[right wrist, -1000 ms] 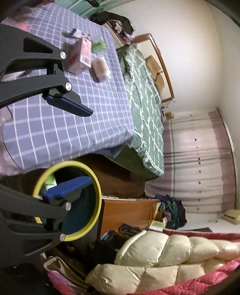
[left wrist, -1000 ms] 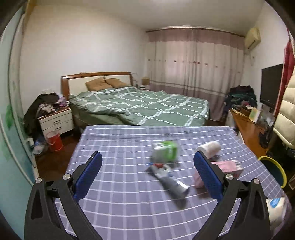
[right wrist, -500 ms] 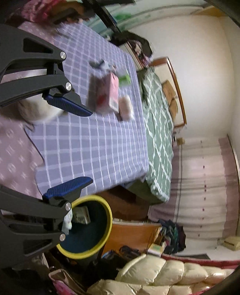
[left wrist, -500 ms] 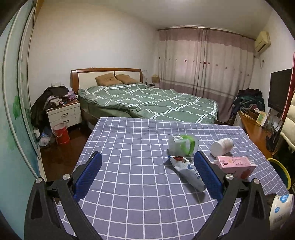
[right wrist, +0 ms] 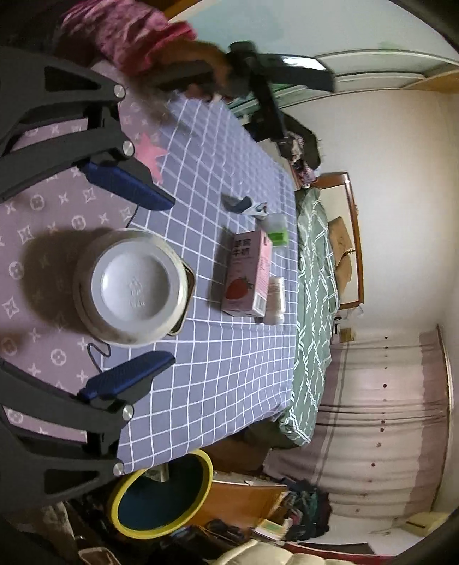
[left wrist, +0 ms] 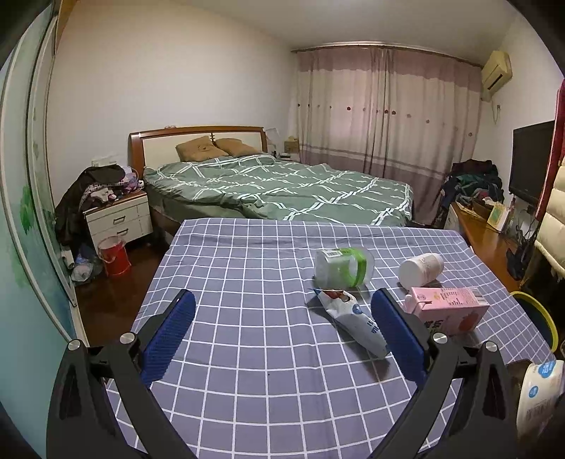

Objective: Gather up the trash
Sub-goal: 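Carry the yogurt cup over the yellow bin and release it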

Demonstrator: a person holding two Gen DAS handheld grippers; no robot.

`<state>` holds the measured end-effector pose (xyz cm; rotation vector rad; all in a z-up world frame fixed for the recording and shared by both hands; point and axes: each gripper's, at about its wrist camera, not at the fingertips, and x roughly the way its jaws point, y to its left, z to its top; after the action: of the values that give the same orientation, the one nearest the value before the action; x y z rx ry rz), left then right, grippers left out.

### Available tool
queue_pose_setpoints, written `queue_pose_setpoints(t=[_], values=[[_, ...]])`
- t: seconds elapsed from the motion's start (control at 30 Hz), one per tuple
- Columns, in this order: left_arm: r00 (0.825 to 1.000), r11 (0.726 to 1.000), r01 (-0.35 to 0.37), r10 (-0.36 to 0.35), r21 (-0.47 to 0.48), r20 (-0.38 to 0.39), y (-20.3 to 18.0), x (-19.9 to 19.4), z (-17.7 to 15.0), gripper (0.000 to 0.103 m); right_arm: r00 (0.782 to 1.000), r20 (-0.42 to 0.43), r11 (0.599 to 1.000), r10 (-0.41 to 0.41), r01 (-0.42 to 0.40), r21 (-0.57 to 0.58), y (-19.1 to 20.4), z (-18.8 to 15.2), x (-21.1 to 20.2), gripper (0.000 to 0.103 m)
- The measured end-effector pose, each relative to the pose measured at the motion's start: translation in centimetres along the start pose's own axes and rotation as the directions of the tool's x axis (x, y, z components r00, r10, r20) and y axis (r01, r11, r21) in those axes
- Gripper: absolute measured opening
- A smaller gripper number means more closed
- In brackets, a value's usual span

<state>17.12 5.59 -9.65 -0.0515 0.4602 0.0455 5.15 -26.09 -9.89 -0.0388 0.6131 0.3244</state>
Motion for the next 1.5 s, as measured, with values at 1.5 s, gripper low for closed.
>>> queue_pose_setpoints(t=[1.5], values=[[1.000,0.998,0.004,-0.005,0.061,0.005,-1.2,-0.2,-0.4,0.098,0.865,-0.165,0.777,-0.473,0.498,0.386,-27.4,3.4,3.4,0.077]])
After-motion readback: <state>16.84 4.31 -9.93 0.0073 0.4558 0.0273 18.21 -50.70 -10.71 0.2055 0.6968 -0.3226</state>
